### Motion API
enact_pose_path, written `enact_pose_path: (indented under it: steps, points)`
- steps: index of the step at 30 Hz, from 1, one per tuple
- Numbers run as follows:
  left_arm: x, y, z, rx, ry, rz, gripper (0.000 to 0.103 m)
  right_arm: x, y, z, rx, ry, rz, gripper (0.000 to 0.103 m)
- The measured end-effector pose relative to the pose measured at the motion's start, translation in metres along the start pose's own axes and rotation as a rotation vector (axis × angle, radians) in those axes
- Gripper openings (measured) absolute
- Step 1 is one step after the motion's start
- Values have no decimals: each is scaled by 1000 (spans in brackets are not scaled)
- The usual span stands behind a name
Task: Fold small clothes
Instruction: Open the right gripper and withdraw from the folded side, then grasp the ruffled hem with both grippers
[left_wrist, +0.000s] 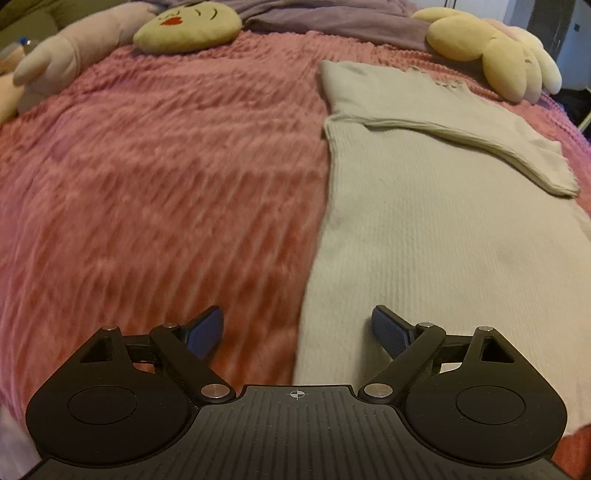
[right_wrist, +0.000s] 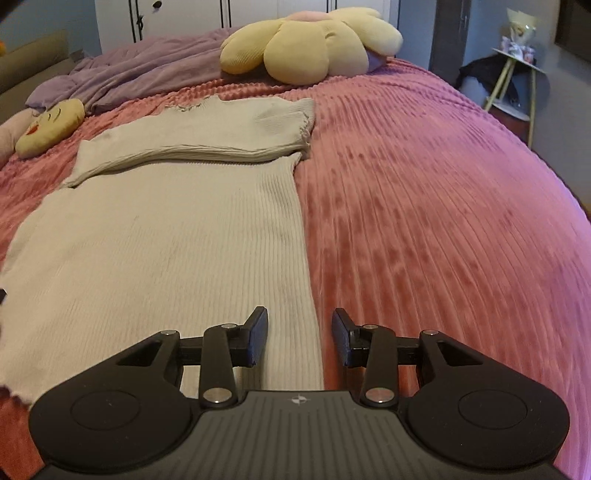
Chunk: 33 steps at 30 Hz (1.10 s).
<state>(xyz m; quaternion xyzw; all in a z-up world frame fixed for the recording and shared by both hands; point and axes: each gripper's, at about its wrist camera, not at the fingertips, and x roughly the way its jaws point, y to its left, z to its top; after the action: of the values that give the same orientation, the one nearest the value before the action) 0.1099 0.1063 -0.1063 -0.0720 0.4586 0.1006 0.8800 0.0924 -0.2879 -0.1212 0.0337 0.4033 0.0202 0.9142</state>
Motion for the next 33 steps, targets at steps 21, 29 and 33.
enact_pose_path:
  steps: [21, 29, 33]
  points:
    - [-24, -5, -37, -16, 51, -22, 69, -39, -12, -48, 67, 28, 110, 36]
    - [-26, -3, -40, -23, 69, -36, 71, -42, -20, -53, 97, 39, 117, 34]
    - [-26, 0, -42, -33, 86, -76, 71, -43, -25, -55, 127, 55, 140, 34]
